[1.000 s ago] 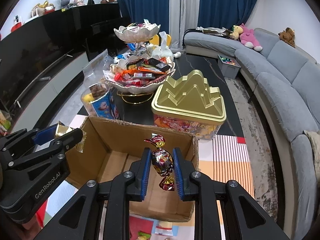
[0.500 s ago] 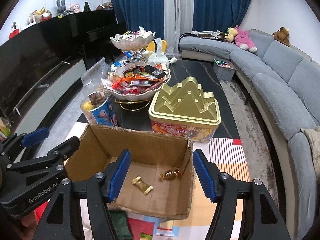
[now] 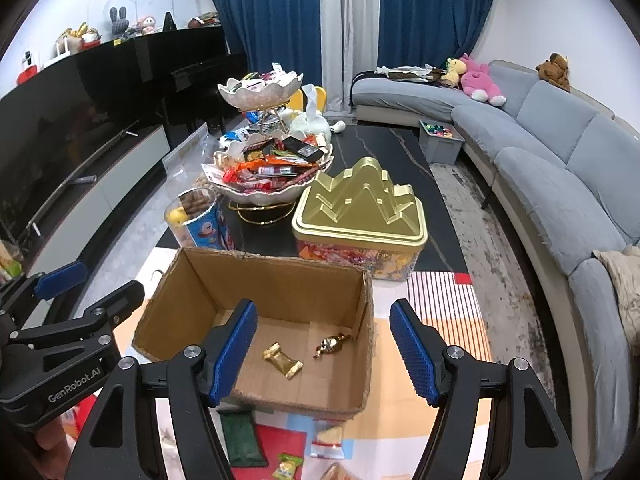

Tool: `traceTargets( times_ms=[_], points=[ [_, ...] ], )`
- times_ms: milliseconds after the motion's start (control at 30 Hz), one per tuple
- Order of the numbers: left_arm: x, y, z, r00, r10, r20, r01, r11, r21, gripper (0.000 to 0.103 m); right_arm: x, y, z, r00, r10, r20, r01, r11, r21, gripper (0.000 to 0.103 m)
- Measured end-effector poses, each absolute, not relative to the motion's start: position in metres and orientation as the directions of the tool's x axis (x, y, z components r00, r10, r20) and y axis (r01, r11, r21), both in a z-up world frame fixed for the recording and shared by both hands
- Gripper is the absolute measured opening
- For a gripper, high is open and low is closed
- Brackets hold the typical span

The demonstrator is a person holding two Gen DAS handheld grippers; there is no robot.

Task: Organize snacks
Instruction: 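Withdraw both open tools from the box back toward the snacks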

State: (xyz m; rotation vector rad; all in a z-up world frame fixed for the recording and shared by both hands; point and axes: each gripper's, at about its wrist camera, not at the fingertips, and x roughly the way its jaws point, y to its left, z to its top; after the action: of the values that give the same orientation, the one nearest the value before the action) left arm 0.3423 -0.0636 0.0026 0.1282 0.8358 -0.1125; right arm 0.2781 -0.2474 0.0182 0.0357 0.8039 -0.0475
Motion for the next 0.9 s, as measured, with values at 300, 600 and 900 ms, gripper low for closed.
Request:
traceTargets(
  times_ms=[300,600,900],
  points=[
    [0.32,-0.053,0.003,0.667,-0.041,-0.744,0.149,0.986,0.08,0.078,0.257,-0.241,0.02,0.688,-0.039,-0.724,0.068,0.998,0.012,0.072],
    [0.296,-0.04,-0.007,0.66,-0.02,-0.751,0.143,0.985,0.099,0.082,0.233,-0.229,0.014,0.671,-0.065,-0.738,0.09,0.996,-0.007,0.08],
    [0.272,-0.039,-0.022,0.641,-0.011,-0.767,0.153,0.982,0.114,0.083,0.21,-0.229,0.001,0.65,-0.07,-0.757,0.1,0.995,-0.006,0.08]
  ],
)
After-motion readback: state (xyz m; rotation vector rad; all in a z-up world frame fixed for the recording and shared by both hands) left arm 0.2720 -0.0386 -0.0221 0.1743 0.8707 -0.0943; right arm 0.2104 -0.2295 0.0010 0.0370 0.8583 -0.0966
